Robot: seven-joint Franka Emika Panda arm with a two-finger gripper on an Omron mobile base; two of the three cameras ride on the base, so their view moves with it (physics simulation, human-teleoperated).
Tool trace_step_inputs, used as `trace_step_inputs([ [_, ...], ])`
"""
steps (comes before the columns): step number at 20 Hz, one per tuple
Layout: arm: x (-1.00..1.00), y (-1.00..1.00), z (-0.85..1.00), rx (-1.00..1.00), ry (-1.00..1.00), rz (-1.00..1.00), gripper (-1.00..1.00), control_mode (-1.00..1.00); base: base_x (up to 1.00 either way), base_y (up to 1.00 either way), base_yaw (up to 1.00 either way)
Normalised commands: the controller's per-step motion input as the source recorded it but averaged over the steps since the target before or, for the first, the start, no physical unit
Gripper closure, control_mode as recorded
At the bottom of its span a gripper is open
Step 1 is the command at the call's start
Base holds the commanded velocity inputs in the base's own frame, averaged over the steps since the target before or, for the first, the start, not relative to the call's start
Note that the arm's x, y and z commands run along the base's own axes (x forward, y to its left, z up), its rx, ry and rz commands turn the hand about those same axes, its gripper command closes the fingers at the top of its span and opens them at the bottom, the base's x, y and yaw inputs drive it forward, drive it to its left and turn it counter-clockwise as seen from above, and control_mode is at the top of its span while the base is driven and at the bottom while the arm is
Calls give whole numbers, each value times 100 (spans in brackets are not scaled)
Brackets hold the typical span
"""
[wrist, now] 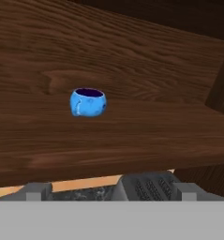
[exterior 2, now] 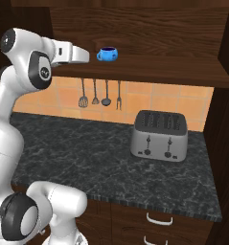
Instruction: Gather all objects into one cabinet and sort the glasses and bowls to opposite sides.
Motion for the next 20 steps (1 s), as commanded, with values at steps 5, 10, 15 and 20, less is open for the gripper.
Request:
trace_step_inputs([
  [5, 34, 1, -1, 3, 0, 0, -100, -100, 0, 0, 0],
  [10, 46, 9, 0, 6, 0, 0, -100, -100, 0, 0, 0],
  [15, 19, 22, 0, 1, 0, 0, -100, -100, 0, 0, 0],
  [20, 27, 0, -11, 0, 1, -4, -100, -100, 0, 0, 0],
])
